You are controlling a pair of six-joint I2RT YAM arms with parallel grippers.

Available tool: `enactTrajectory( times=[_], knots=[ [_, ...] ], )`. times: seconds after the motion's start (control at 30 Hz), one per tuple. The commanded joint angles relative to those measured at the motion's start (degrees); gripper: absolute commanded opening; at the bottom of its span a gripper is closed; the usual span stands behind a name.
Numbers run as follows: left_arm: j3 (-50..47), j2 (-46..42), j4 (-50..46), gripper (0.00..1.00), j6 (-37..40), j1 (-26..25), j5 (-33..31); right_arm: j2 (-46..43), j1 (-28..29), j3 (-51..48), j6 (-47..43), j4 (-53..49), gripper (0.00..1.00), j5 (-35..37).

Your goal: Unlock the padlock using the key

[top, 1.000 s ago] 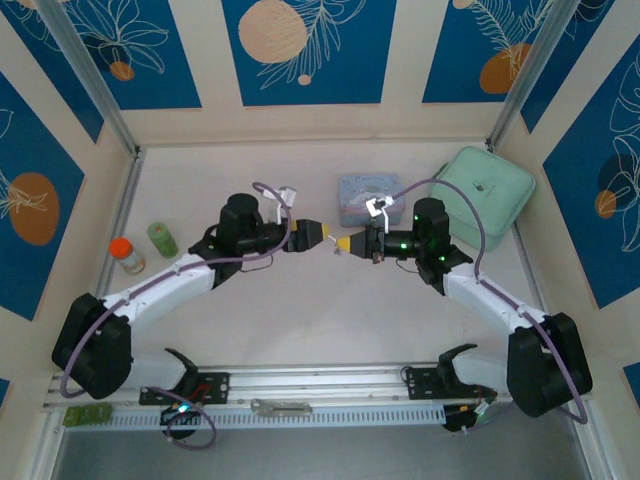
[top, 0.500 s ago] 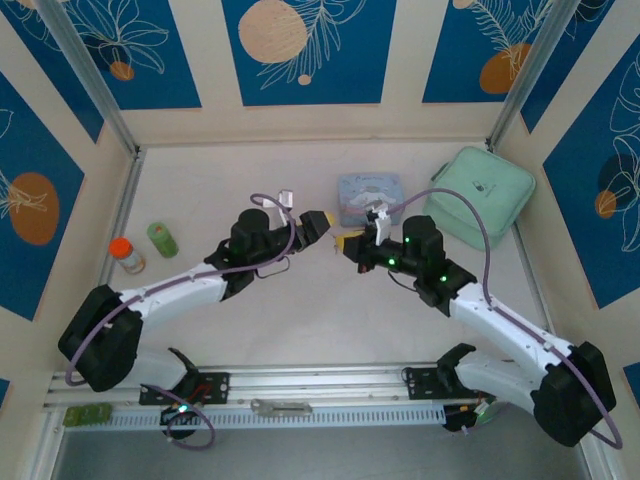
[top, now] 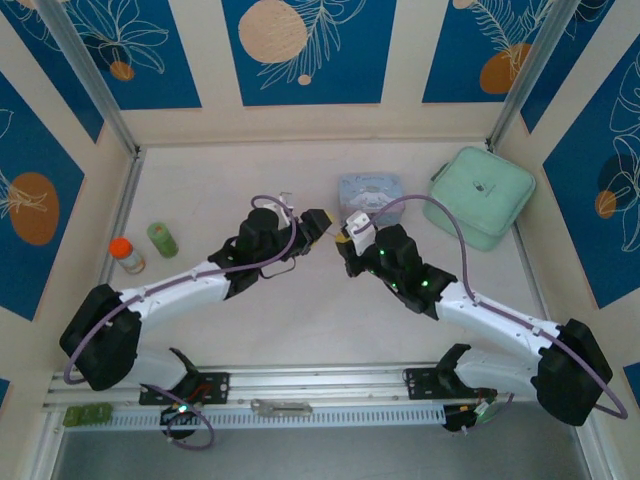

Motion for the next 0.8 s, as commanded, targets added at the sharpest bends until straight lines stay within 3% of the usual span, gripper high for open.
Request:
enactTrajectory(
  times=[0.0,0.13,0.5,0.67,0.77],
  knots=[
    [0.59,-0.60,0.38,0.58,-1.33,-0.69,-0.77,0.84,1.76,0.60,-4.34,4.54,0.00,5.19],
    [0.33,0.62,2.67,0.54,-2.75,-0.70,0.32,1.94,2.76,0.66,-4.74,6.00,0.00,5.49],
    [-0.40,-0.85,1.34,0.13,-1.41,-0.64,-0.35,4.14,4.64,0.16,-6.56,9.10,0.00,6.85],
    [-0.15,-1.04,-0.21,0.00,0.16,-0.56,-1.30,3.32,5.28,0.74,-6.55,7.83,0.00,6.26],
    [-0.50,-0.99,-1.06,0.00,1.76,-0.23,-2.30,1.24,4.24,1.71,-3.33,4.91,0.21,2.83]
  ],
)
